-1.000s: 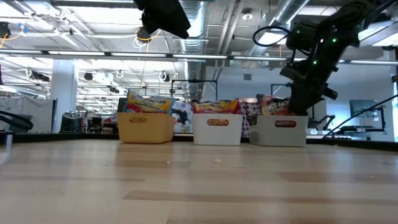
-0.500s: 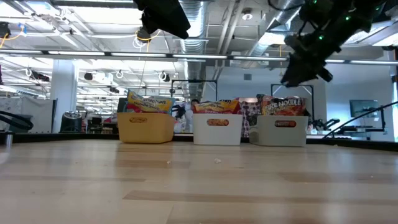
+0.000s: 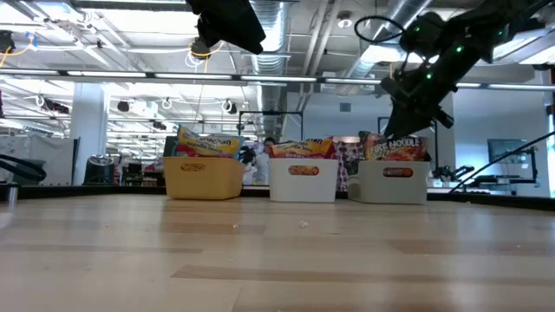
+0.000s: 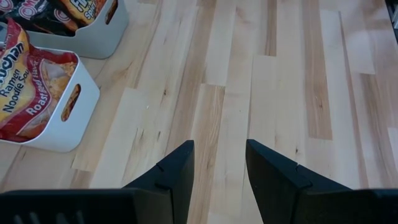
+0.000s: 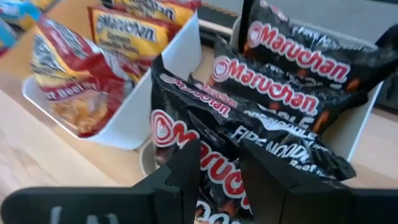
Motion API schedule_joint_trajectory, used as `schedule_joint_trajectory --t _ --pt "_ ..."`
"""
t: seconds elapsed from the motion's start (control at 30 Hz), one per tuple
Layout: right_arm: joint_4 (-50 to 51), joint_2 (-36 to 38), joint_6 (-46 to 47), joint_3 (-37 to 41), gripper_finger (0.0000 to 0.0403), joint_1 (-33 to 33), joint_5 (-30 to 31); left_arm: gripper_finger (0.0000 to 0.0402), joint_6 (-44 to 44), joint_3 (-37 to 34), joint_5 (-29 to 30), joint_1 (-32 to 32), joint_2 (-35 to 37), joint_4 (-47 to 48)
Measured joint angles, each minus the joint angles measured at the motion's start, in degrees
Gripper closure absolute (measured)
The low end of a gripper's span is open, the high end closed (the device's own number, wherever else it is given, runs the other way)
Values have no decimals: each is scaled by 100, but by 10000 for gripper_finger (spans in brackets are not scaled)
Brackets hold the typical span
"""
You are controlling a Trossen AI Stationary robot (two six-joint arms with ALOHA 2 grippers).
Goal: Sort Maruchan noodles
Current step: Put the black noodle pack into the gray bin
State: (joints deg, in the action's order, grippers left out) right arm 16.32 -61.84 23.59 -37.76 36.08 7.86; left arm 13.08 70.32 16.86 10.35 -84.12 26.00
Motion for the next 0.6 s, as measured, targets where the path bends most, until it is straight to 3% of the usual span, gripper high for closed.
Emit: schedule_joint_trajectory --t 0.37,0.6 --pt "60 -556 10 -2 267 -149 0 268 -1 2 -2 0 0 4" --pt "104 -531 75 0 267 -171 15 268 -2 2 -2 0 0 13"
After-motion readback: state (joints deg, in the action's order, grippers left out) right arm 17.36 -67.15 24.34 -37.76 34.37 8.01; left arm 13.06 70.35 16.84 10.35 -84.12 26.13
